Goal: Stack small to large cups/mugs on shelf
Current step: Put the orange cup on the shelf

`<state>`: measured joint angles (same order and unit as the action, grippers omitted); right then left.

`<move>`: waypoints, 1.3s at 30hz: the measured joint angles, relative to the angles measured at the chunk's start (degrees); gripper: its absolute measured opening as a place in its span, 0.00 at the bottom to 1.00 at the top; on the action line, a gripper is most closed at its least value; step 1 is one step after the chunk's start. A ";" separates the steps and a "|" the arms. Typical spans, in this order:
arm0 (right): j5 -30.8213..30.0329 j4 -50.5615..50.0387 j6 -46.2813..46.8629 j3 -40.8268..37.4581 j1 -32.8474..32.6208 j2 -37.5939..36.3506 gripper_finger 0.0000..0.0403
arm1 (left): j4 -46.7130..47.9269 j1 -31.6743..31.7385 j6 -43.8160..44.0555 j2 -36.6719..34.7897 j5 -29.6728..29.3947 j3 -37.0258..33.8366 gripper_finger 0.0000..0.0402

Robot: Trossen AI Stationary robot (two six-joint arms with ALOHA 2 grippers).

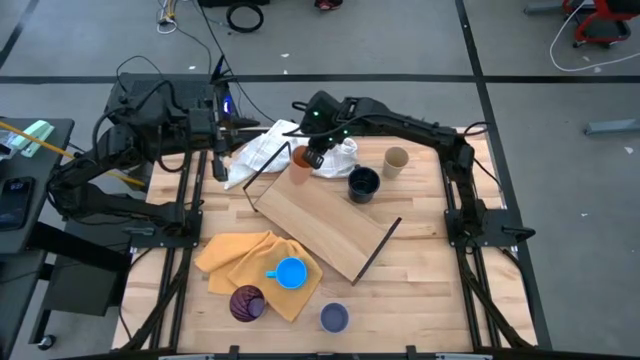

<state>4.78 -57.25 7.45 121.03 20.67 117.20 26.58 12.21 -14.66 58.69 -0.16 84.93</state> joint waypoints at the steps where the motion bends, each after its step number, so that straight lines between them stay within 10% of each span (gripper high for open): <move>1: 0.00 0.28 0.06 0.00 -0.17 0.25 0.00 | 0.00 0.00 -0.08 -0.09 -0.02 0.00 0.24; 39: -1.36 1.46 -1.21 -0.02 -0.94 4.40 0.00 | 1.82 0.00 0.42 -1.48 -0.02 -0.02 0.24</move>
<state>3.42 -55.79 6.24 121.01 19.73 121.60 28.40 12.21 -14.24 57.21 -0.19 84.90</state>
